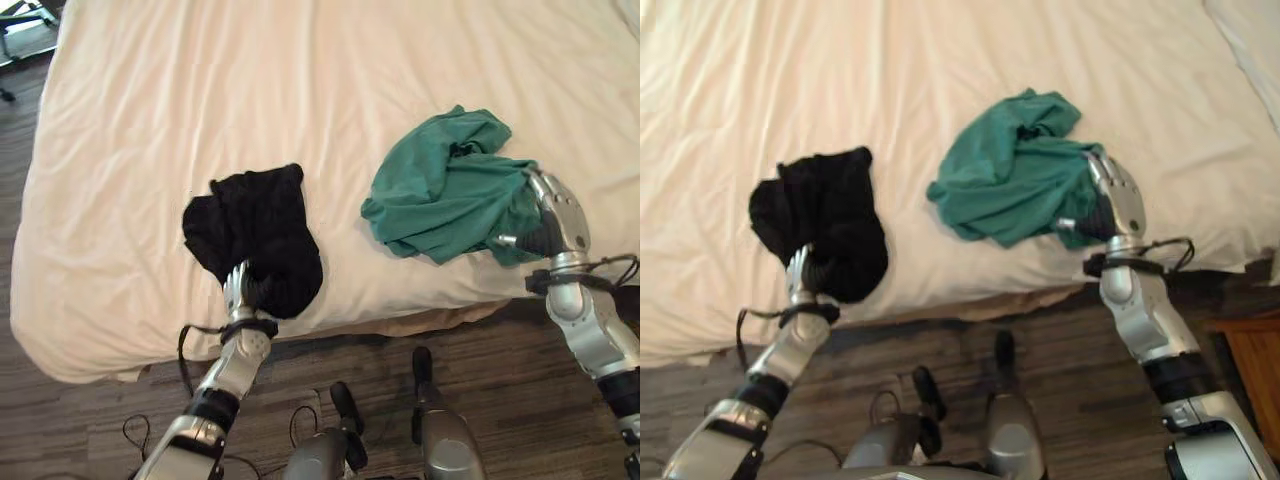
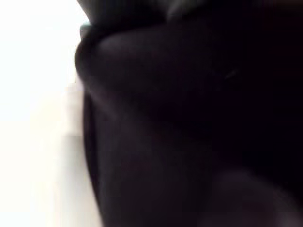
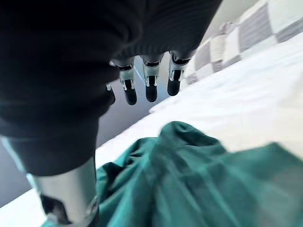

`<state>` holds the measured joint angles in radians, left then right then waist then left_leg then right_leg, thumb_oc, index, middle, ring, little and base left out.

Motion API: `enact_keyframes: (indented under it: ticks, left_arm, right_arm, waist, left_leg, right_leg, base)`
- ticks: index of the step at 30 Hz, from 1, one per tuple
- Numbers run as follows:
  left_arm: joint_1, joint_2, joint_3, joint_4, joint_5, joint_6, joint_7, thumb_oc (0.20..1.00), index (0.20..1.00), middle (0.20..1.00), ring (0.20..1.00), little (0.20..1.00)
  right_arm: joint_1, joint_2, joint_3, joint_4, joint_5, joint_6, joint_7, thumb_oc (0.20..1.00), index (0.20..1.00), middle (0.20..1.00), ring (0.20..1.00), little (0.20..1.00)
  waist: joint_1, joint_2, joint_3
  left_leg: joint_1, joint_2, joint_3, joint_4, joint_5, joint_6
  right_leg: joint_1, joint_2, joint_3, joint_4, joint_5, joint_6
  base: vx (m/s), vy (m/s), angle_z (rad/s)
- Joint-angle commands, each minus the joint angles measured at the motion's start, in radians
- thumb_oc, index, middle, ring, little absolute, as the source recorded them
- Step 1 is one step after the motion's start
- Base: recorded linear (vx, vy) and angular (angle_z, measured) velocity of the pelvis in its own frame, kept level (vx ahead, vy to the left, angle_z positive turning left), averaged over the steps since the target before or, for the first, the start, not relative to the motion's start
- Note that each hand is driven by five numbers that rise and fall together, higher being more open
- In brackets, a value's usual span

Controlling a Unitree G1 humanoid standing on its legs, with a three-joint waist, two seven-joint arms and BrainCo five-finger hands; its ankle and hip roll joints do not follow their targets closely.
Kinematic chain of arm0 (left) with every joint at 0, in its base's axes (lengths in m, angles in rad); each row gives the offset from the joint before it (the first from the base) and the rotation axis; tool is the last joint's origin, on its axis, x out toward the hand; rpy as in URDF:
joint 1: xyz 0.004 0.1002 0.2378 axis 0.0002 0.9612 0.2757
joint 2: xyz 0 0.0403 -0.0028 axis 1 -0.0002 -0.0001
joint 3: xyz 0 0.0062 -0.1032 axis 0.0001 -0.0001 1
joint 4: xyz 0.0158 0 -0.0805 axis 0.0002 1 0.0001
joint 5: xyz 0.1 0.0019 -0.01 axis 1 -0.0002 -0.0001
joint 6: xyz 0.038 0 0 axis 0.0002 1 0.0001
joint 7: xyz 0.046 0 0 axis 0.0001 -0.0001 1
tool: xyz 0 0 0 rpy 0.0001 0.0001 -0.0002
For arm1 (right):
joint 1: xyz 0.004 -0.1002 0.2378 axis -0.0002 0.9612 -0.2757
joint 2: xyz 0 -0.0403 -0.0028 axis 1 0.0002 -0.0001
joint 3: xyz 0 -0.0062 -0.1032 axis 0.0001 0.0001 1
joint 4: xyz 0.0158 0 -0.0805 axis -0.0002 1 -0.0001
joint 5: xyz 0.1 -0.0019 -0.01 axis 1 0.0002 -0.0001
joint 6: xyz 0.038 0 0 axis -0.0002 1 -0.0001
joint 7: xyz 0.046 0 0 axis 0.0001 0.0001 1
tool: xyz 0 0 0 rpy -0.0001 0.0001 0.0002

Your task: Tidy up the quilt and then pick up the clothes from the bed and put them into the laundry hamper.

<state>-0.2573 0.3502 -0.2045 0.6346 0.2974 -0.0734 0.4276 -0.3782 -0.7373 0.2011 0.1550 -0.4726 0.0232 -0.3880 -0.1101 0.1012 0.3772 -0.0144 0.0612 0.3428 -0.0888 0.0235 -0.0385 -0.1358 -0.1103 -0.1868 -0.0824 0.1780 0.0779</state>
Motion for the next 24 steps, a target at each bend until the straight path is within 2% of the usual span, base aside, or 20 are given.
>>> enact_keyframes:
  ticks: [1, 2, 5, 8, 10, 11, 12, 13, 14, 15, 18, 21, 22, 23, 24]
  left_arm:
    - [0.147, 0.019, 0.008, 0.225, -0.032, 0.073, -0.047, 0.200, 0.200, 0.200, 0.200, 0.200]
    - [0.146, 0.019, 0.010, 0.225, -0.032, 0.072, -0.046, 0.200, 0.200, 0.200, 0.200, 0.200]
    - [0.178, 0.027, 0.013, 0.292, -0.053, 0.064, -0.039, 0.200, 0.200, 0.200, 0.200, 0.200]
    - [0.188, 0.027, 0.010, 0.302, -0.067, 0.051, -0.035, 0.200, 0.200, 0.200, 0.200, 0.200]
    - [0.193, 0.031, 0.005, 0.289, -0.097, 0.030, -0.030, 0.200, 0.200, 0.200, 0.200, 0.200]
    - [0.192, 0.031, -0.013, 0.266, -0.128, 0.004, -0.033, 0.200, 0.200, 0.200, 0.200, 0.200]
    - [0.192, 0.031, -0.012, 0.266, -0.128, 0.004, -0.033, 0.200, 0.200, 0.200, 0.200, 0.200]
    - [0.177, 0.033, -0.044, 0.233, -0.144, -0.016, -0.043, 0.200, 0.200, 0.200, 0.200, 0.200]
    - [0.177, 0.033, -0.044, 0.233, -0.144, -0.016, -0.043, 0.200, 0.200, 0.200, 0.200, 0.200]
    - [0.154, 0.025, -0.084, 0.193, -0.153, -0.034, -0.063, 0.200, 0.200, 0.200, 0.200, 0.200]
    - [0.141, 0.021, -0.124, 0.153, -0.153, -0.040, -0.094, 0.200, 0.200, 0.200, 0.200, 0.200]
    - [0.150, 0.010, -0.142, 0.122, -0.146, -0.041, -0.118, 0.200, 0.200, 0.200, 0.200, 0.200]
    - [0.168, 0.003, -0.138, 0.111, -0.120, -0.041, -0.136, 0.200, 0.200, 0.200, 0.200, 0.200]
    - [0.168, 0.003, -0.139, 0.111, -0.120, -0.041, -0.136, 0.200, 0.200, 0.200, 0.200, 0.200]
    - [0.179, 0.008, -0.117, 0.115, -0.081, -0.028, -0.139, 0.200, 0.200, 0.200, 0.200, 0.200]
  right_arm:
    - [-0.103, -0.028, 0.074, -0.004, -0.024, -0.032, 0.024, 1.000, 1.000, 1.000, 1.000, 1.000]
    - [-0.107, -0.028, 0.077, -0.001, -0.024, -0.033, 0.023, 1.000, 1.000, 1.000, 1.000, 1.000]
    - [-0.244, -0.018, 0.201, 0.150, 0.012, -0.036, 0.063, 1.000, 1.000, 1.000, 1.000, 1.000]
    - [-0.313, 0.002, 0.264, 0.262, 0.028, -0.040, 0.078, 1.000, 1.000, 1.000, 1.000, 1.000]
    - [-0.393, 0.014, 0.327, 0.399, 0.042, -0.042, 0.092, 1.000, 1.000, 1.000, 1.000, 1.000]
    - [-0.453, 0.036, 0.366, 0.557, 0.079, -0.039, 0.118, 1.000, 1.000, 1.000, 1.000, 1.000]
    - [-0.456, 0.037, 0.368, 0.559, 0.079, -0.040, 0.117, 1.000, 1.000, 1.000, 1.000, 1.000]
    - [-0.500, 0.064, 0.379, 0.735, 0.128, -0.035, 0.141, 0.200, 0.200, 0.200, 0.200, 0.200]
    - [-0.500, 0.064, 0.379, 0.735, 0.128, -0.035, 0.141, 0.200, 0.200, 0.200, 0.200, 0.200]
    - [-0.518, 0.084, 0.359, 0.895, 0.172, -0.023, 0.160, 0.200, 0.200, 0.200, 0.200, 0.200]
    - [-0.519, 0.094, 0.321, 1.010, 0.217, -0.014, 0.189, 0.200, 0.200, 0.200, 0.200, 0.200]
    - [-0.457, 0.098, 0.283, 0.984, 0.241, -0.019, 0.199, 0.200, 0.200, 0.200, 0.200, 0.200]
    - [-0.340, 0.100, 0.229, 0.904, 0.265, -0.029, 0.200, 0.200, 0.200, 0.200, 0.200, 0.200]
    - [-0.339, 0.100, 0.229, 0.904, 0.265, -0.029, 0.200, 0.200, 0.200, 0.200, 0.200, 0.200]
    - [-0.172, 0.108, 0.146, 0.790, 0.303, -0.043, 0.197, 0.200, 0.200, 0.200, 0.200, 0.200]
  waist:
    - [0.066, -0.051, -0.057]
    - [0.064, -0.052, -0.058]
    - [0.103, -0.042, -0.052]
    - [0.114, -0.035, -0.047]
    - [0.130, -0.026, -0.041]
    - [0.146, -0.014, -0.037]
    - [0.144, -0.014, -0.037]
    - [0.156, 0.001, -0.038]
    - [0.156, 0.001, -0.038]
    - [0.164, 0.014, -0.042]
    - [0.167, 0.023, -0.048]
    - [0.163, 0.020, -0.053]
    - [0.151, 0.006, -0.063]
    - [0.151, 0.006, -0.064]
    - [0.130, -0.015, -0.070]
  left_leg:
    - [0.007, 0.082, 0.011, 0.002, 0.001, -0.094]
    - [0.003, 0.082, 0.011, 0.002, 0.004, -0.093]
    - [-0.017, 0.088, -0.007, 0.002, 0.018, -0.105]
    - [-0.027, 0.091, -0.017, 0.002, 0.026, -0.109]
    - [-0.043, 0.092, -0.029, 0.002, 0.037, -0.115]
    - [-0.060, 0.091, -0.039, 0.002, 0.047, -0.122]
    - [-0.060, 0.091, -0.039, 0.002, 0.047, -0.122]
    - [-0.075, 0.089, -0.051, 0.002, 0.055, -0.128]
    - [-0.075, 0.089, -0.051, 0.002, 0.055, -0.128]
    - [-0.084, 0.089, -0.056, 0.002, 0.059, -0.134]
    - [-0.081, 0.090, -0.066, 0.002, 0.063, -0.137]
    - [-0.069, 0.090, -0.065, 0.002, 0.058, -0.134]
    - [-0.054, 0.087, -0.061, 0.002, 0.049, -0.127]
    - [-0.055, 0.087, -0.061, 0.002, 0.049, -0.127]
    - [-0.029, 0.084, -0.051, 0.002, 0.029, -0.118]
  right_leg:
    - [0.001, -0.078, 0.001, 0.053, -0.148, 0.101]
    - [-0.002, -0.078, 0.001, 0.052, -0.144, 0.100]
    - [-0.003, -0.079, -0.021, 0.048, -0.145, 0.096]
    - [-0.005, -0.078, -0.028, 0.044, -0.142, 0.093]
    - [-0.010, -0.078, -0.037, 0.040, -0.140, 0.093]
    - [-0.015, -0.079, -0.047, 0.036, -0.138, 0.091]
    - [-0.015, -0.079, -0.048, 0.036, -0.138, 0.091]
    - [-0.015, -0.083, -0.062, 0.025, -0.133, 0.092]
    - [-0.015, -0.083, -0.062, 0.025, -0.133, 0.092]
    - [-0.007, -0.087, -0.081, 0.013, -0.129, 0.095]
    - [0.012, -0.090, -0.093, 0.007, -0.130, 0.098]
    - [0.029, -0.092, -0.096, 0.008, -0.133, 0.099]
    - [0.044, -0.093, -0.095, 0.007, -0.136, 0.099]
    - [0.043, -0.093, -0.095, 0.007, -0.136, 0.099]
    - [0.059, -0.094, -0.090, 0.008, -0.140, 0.103]
  base:
    - [-0.03, -0.045, 0.19]
    - [-0.03, -0.058, 0.08]
    - [-0.03, -0.054, 0.30]
    - [-0.03, -0.022, 0.29]
    - [-0.05, -0.031, 0.28]
    - [-0.04, -0.024, 0.25]
    - [-0.06, -0.016, 0.28]
    - [-0.03, -0.001, 0.28]
    - [-0.04, -0.007, 0.31]
    - [-0.02, -0.007, 0.25]
    - [0.00, 0.019, 0.27]
    - [0.02, 0.047, 0.11]
    - [0.03, 0.067, 0.02]
    - [0.06, 0.084, 0.06]
    - [0.06, 0.057, 0.03]
